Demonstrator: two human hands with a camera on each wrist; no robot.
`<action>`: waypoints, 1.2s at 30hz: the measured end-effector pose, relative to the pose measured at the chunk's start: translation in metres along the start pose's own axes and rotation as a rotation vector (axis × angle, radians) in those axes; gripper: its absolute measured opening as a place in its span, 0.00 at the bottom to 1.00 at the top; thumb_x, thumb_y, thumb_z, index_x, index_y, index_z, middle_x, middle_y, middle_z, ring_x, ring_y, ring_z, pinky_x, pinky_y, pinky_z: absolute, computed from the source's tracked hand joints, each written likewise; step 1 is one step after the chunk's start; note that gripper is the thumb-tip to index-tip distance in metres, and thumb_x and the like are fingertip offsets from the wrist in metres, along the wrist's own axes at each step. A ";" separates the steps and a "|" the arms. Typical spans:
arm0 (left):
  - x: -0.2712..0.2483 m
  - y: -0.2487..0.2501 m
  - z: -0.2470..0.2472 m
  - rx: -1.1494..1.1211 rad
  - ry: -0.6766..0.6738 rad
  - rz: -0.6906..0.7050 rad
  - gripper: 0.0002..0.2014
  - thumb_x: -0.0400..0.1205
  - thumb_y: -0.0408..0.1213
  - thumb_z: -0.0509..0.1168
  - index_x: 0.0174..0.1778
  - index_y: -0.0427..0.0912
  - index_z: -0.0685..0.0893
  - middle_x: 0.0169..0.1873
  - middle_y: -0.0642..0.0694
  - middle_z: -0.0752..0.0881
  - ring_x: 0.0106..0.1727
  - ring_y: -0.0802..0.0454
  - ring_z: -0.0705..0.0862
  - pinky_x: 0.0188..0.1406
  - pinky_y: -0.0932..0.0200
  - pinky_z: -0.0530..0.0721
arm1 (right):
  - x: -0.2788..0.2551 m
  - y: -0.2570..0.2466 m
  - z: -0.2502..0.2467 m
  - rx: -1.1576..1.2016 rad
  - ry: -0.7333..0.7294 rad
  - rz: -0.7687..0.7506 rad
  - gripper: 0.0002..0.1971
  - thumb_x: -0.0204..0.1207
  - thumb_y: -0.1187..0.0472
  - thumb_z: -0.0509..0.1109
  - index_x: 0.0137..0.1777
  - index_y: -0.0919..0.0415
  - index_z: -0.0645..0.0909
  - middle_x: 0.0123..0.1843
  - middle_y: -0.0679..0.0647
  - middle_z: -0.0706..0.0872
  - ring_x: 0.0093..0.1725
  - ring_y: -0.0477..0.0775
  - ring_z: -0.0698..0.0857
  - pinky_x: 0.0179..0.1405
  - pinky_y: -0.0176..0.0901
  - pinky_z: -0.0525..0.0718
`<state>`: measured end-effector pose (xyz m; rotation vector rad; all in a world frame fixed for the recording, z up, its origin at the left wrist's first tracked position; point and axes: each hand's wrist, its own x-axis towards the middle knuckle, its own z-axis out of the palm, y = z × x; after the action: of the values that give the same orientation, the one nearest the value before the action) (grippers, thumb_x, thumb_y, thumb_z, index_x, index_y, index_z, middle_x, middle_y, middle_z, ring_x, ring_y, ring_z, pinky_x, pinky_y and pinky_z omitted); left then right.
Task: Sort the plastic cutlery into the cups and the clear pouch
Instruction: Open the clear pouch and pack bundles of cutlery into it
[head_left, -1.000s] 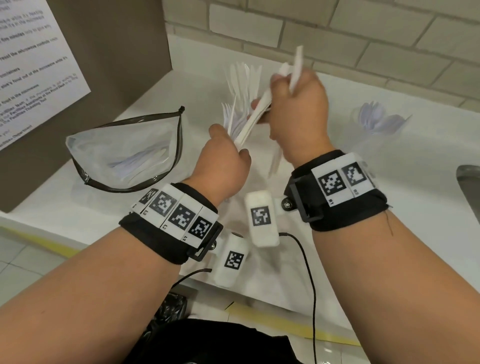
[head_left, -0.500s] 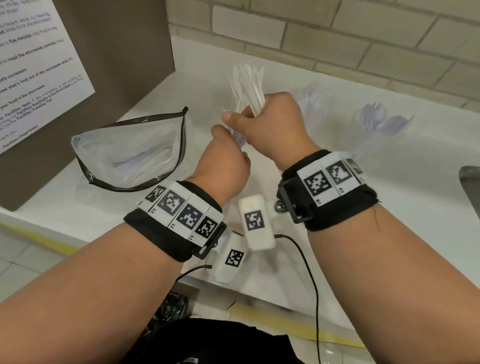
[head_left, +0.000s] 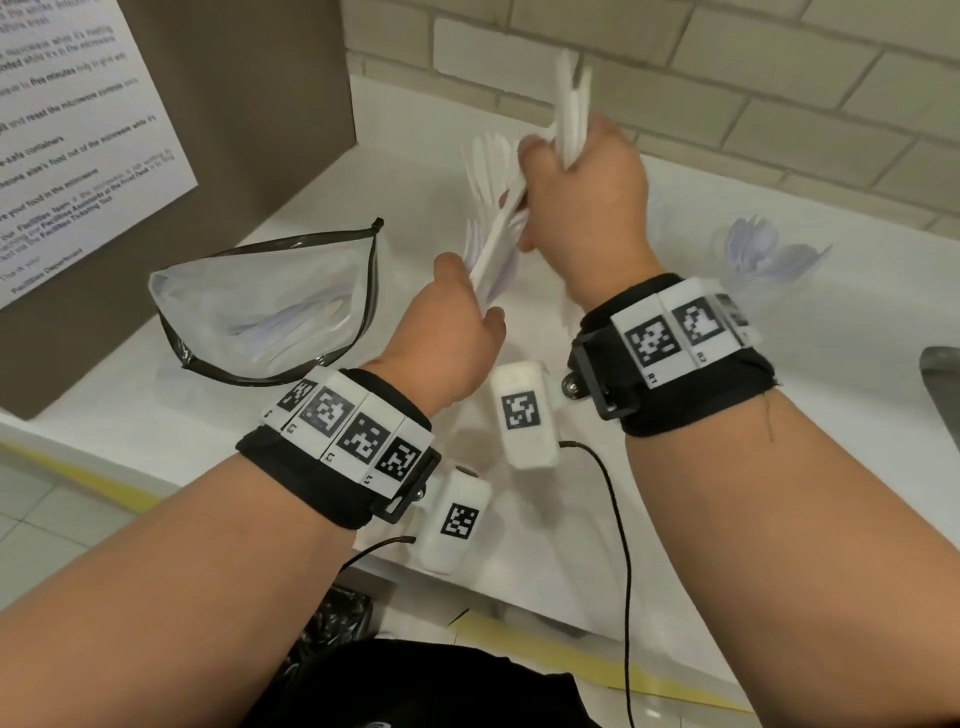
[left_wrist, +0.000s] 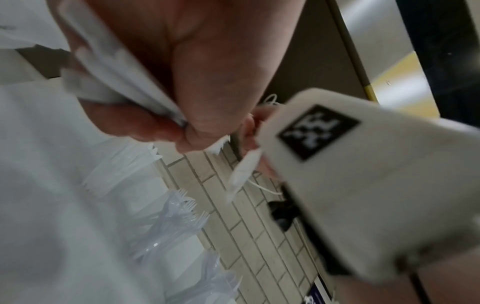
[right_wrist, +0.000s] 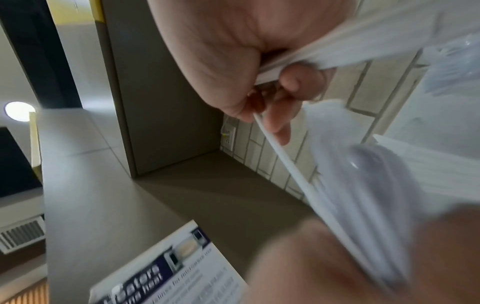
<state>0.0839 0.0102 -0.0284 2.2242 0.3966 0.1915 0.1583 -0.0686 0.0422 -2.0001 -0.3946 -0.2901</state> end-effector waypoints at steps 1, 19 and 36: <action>0.000 -0.003 -0.001 -0.031 -0.030 0.006 0.13 0.86 0.39 0.59 0.60 0.37 0.66 0.33 0.47 0.75 0.28 0.52 0.76 0.16 0.61 0.69 | 0.005 -0.004 -0.007 0.108 0.029 0.017 0.02 0.82 0.60 0.62 0.48 0.58 0.73 0.41 0.61 0.88 0.32 0.57 0.89 0.27 0.44 0.86; 0.015 -0.024 -0.016 -0.768 -0.125 -0.277 0.07 0.87 0.44 0.57 0.47 0.45 0.72 0.30 0.50 0.68 0.24 0.56 0.63 0.22 0.59 0.63 | 0.100 0.032 0.019 0.490 0.109 0.235 0.04 0.85 0.55 0.58 0.56 0.52 0.71 0.35 0.54 0.80 0.26 0.50 0.75 0.26 0.42 0.81; 0.019 -0.032 -0.020 -0.600 -0.075 -0.324 0.12 0.87 0.46 0.58 0.42 0.43 0.68 0.40 0.41 0.68 0.29 0.50 0.63 0.26 0.56 0.65 | 0.139 0.093 0.069 0.319 -0.064 0.286 0.21 0.68 0.55 0.81 0.59 0.56 0.80 0.51 0.51 0.86 0.47 0.43 0.84 0.44 0.26 0.77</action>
<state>0.0889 0.0503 -0.0411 1.5508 0.5672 0.0425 0.3252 -0.0247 -0.0132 -1.7259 -0.1772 0.0172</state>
